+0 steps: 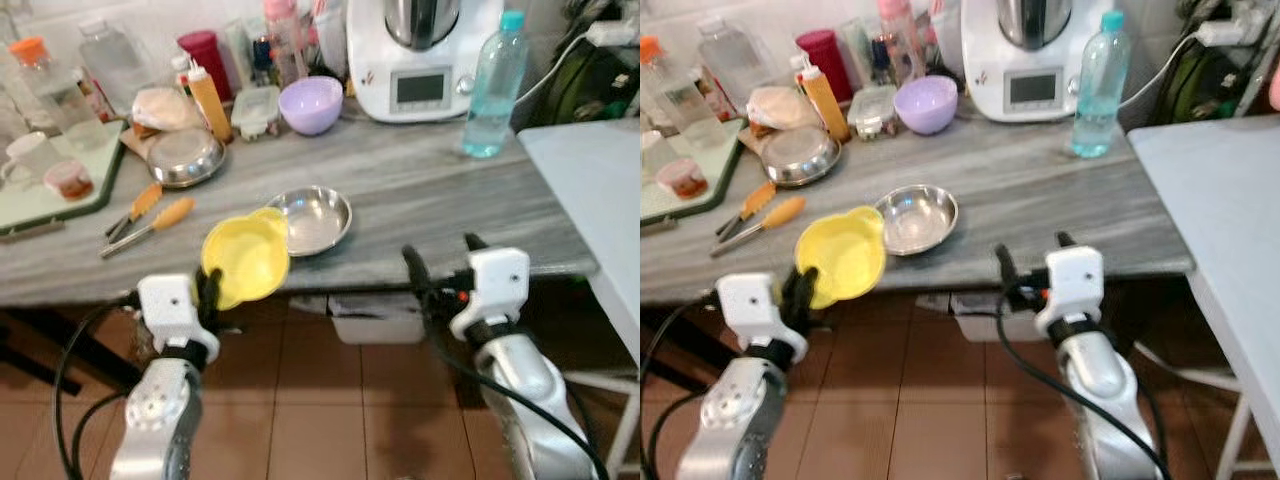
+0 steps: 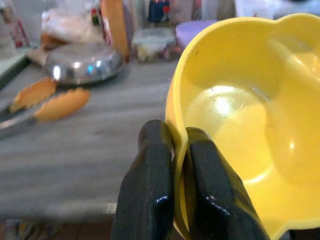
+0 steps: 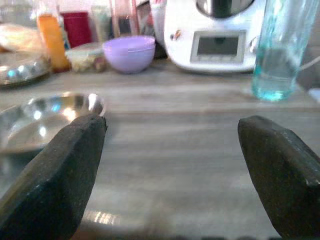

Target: Setting the table

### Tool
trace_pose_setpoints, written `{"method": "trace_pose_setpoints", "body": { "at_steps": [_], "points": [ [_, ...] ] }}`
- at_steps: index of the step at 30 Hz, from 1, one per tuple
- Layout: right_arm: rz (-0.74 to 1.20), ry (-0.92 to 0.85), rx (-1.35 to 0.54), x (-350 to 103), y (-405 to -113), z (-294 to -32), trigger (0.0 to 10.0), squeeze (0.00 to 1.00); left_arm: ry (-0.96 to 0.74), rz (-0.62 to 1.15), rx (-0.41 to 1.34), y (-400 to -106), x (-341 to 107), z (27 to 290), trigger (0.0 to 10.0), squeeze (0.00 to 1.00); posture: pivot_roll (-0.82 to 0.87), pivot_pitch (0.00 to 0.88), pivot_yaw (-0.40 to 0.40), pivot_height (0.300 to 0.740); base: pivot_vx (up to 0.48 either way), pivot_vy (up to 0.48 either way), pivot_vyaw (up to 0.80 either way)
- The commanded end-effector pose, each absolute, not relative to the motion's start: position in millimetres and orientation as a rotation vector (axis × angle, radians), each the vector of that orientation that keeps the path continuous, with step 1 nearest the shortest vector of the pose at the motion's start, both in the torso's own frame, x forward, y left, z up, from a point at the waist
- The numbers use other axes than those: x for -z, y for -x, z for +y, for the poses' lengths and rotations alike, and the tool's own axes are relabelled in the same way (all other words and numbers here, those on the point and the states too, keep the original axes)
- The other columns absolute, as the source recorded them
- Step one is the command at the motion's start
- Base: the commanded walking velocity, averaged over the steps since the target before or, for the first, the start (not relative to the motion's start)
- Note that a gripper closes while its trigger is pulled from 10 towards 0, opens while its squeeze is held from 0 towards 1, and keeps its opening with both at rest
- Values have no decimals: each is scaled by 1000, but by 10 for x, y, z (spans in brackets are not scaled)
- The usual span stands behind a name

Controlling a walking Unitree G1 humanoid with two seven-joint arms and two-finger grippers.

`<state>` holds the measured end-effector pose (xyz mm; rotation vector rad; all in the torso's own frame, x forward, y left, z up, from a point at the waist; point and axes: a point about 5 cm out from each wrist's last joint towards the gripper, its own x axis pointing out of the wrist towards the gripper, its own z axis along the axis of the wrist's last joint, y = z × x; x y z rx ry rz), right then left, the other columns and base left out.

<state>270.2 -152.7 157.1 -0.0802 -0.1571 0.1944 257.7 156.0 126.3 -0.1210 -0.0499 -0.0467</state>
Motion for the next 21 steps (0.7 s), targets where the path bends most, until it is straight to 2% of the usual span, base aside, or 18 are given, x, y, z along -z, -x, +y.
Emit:
{"method": "trace_pose_setpoints", "body": {
  "at_steps": [1,21],
  "points": [
    [-179,57,-228,-1614,-2684,-1417,10000,0,104,-53,6,-2564,-1282,1681,10000,0,-221,112,146,740,349,0,0],
    [-169,50,-250,-1591,-2665,-1375,10000,0,118,-68,2,-2592,-1335,1668,10000,0,-220,117,150,740,319,0,0]
  ]
}}
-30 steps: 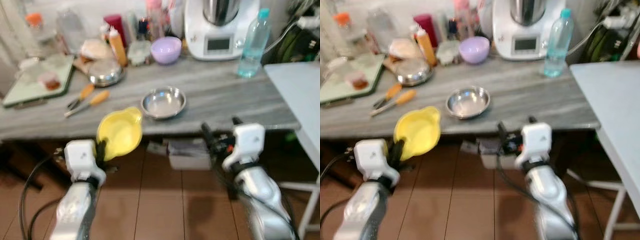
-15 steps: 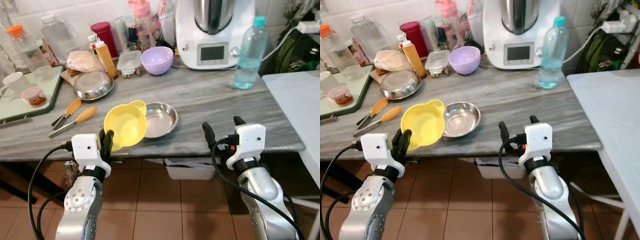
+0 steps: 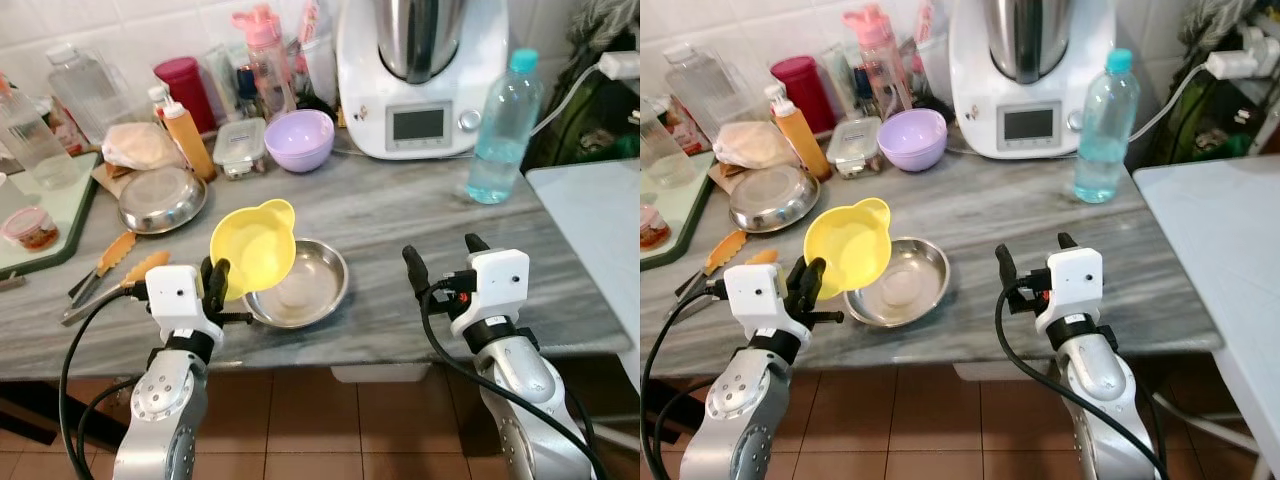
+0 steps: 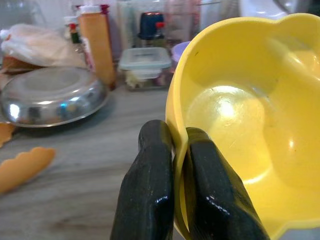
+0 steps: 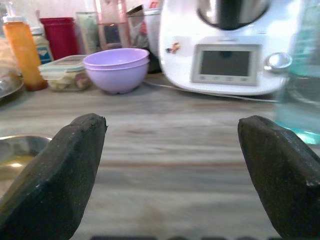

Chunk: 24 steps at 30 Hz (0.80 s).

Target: Setting the table

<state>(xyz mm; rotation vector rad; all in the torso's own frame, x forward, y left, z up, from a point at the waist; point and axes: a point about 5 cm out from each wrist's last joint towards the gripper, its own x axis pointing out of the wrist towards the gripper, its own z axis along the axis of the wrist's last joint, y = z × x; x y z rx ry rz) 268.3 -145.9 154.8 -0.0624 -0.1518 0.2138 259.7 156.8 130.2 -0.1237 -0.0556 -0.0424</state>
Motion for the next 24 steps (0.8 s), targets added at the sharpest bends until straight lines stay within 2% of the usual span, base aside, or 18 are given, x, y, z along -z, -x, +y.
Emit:
{"method": "trace_pose_setpoints", "body": {
  "at_steps": [1,15,19,24],
  "points": [
    [-169,50,-252,-1590,-2663,-1373,10000,0,118,-69,0,-2592,-1336,1668,10000,0,-220,117,150,740,0,0,0],
    [-166,46,-296,-1595,-2643,-1317,10000,0,116,-68,-33,-2676,-1388,1713,10000,0,-220,120,149,740,0,0,0],
    [-169,49,-314,-1603,-2613,-1292,10000,0,136,-61,-53,-2809,-1452,1744,10000,0,-226,125,152,740,0,0,0],
    [-183,59,-473,-1643,-2496,-1091,10000,0,115,-45,-30,-2984,-1532,1725,10000,0,-234,129,164,740,0,0,0]
  ]
}}
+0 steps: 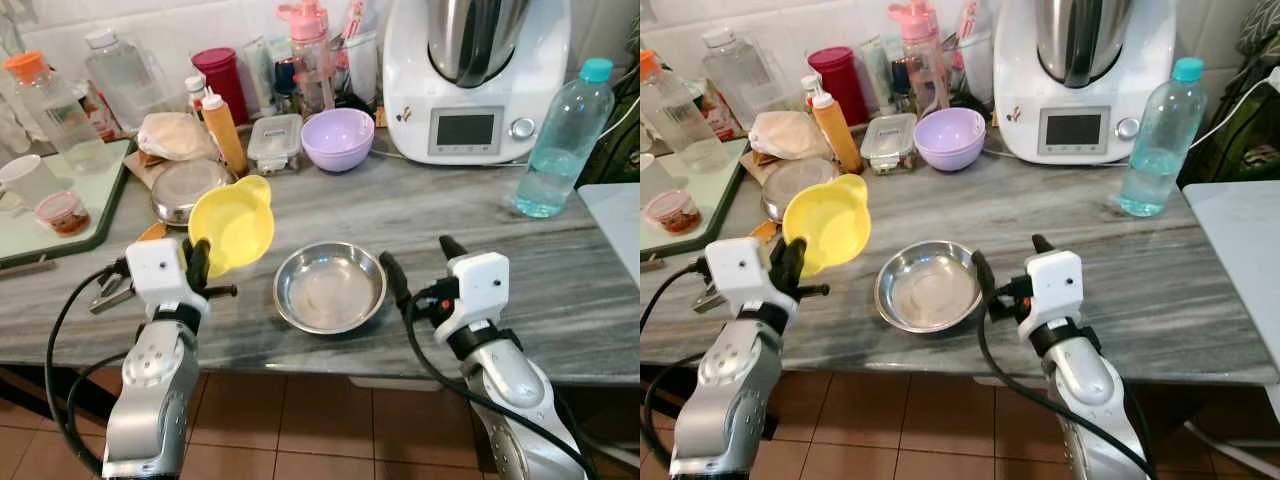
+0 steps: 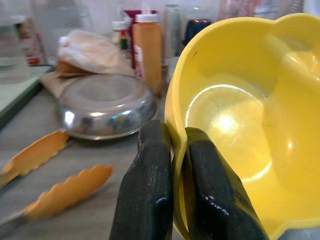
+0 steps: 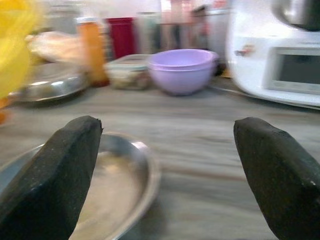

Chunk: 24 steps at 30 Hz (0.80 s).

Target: Setting the table

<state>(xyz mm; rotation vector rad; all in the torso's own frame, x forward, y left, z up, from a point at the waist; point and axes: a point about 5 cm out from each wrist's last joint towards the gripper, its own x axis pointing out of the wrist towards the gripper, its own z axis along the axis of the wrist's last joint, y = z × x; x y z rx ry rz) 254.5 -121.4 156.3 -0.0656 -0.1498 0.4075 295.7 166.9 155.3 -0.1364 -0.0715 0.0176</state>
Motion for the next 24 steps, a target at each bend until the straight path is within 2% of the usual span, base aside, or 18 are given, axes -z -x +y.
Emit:
{"method": "trace_pose_setpoints", "body": {
  "at_steps": [1,9,24],
  "points": [
    [-183,59,-473,-1643,-2496,-1091,10000,0,115,-45,-30,-2984,-1532,1725,10000,0,-234,129,164,740,0,0,0],
    [-166,106,-537,-1627,-2425,-1147,10000,0,85,45,-7,-3213,-1512,1684,10000,0,-249,148,192,740,0,0,0],
    [-98,41,-560,-1574,-2270,-1139,10000,0,18,244,-68,-3378,-1488,1785,10000,0,-251,168,208,740,0,0,0]
  ]
}}
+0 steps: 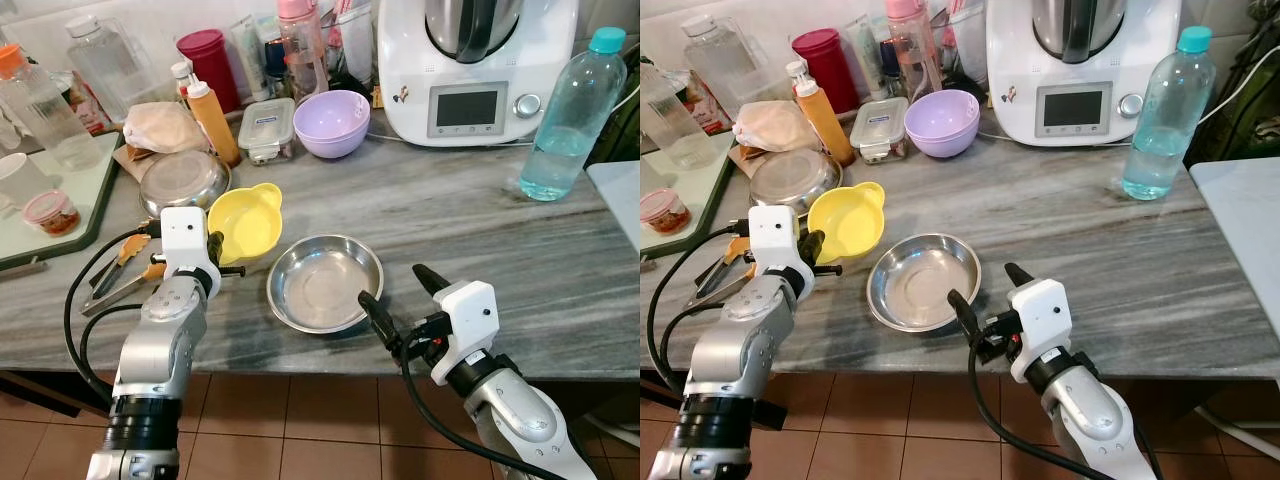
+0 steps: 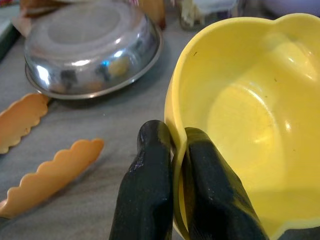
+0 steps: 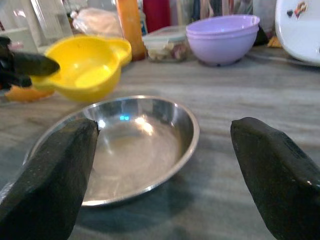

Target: Setting the table

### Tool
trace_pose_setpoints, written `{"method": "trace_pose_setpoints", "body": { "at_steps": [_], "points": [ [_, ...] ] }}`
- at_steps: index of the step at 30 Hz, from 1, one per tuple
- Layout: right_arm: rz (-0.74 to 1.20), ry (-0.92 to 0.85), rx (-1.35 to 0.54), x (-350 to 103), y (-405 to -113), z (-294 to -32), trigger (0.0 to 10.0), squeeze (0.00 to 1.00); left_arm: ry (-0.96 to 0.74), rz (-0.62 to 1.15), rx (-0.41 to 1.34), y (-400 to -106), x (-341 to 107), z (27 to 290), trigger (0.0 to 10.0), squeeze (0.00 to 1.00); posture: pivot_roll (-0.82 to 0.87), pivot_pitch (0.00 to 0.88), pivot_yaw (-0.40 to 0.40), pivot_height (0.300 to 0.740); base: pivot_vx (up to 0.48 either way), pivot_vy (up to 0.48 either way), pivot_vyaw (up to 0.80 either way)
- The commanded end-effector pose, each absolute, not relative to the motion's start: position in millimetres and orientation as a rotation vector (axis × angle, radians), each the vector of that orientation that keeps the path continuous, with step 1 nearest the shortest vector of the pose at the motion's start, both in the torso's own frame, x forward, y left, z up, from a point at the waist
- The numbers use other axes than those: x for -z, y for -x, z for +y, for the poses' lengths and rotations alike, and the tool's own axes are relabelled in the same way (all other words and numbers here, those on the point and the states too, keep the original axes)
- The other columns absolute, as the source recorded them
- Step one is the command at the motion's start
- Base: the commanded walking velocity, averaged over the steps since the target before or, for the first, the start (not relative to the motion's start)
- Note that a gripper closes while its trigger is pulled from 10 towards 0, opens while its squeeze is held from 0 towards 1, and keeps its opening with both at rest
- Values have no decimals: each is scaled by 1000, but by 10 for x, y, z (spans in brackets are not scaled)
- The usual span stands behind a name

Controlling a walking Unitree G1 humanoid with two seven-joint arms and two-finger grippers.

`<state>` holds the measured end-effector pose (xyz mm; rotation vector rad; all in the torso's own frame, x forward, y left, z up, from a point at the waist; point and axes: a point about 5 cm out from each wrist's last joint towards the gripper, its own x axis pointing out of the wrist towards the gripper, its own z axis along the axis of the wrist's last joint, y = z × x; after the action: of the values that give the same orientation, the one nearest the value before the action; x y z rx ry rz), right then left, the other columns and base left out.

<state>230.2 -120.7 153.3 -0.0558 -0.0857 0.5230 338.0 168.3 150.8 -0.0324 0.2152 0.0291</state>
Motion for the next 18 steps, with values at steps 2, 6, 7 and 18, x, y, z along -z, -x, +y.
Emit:
{"method": "trace_pose_setpoints", "body": {
  "at_steps": [2,6,7,18],
  "points": [
    [-97,40,-562,-1576,-2270,-1134,10000,0,14,251,-73,-3389,-1509,1803,10000,0,-249,169,209,740,0,0,0],
    [-94,36,-570,-1574,-2269,-1113,10000,0,-11,301,-65,-3405,-1522,1833,10000,0,-243,167,210,740,0,0,0],
    [-93,35,-572,-1574,-2270,-1109,10000,0,-15,313,-62,-3405,-1520,1838,10000,0,-242,167,210,740,0,0,0],
    [-91,27,-576,-1575,-2268,-1091,10000,0,-17,437,-45,-3358,-1434,1881,10000,24,-239,167,212,740,0,0,0]
  ]
}}
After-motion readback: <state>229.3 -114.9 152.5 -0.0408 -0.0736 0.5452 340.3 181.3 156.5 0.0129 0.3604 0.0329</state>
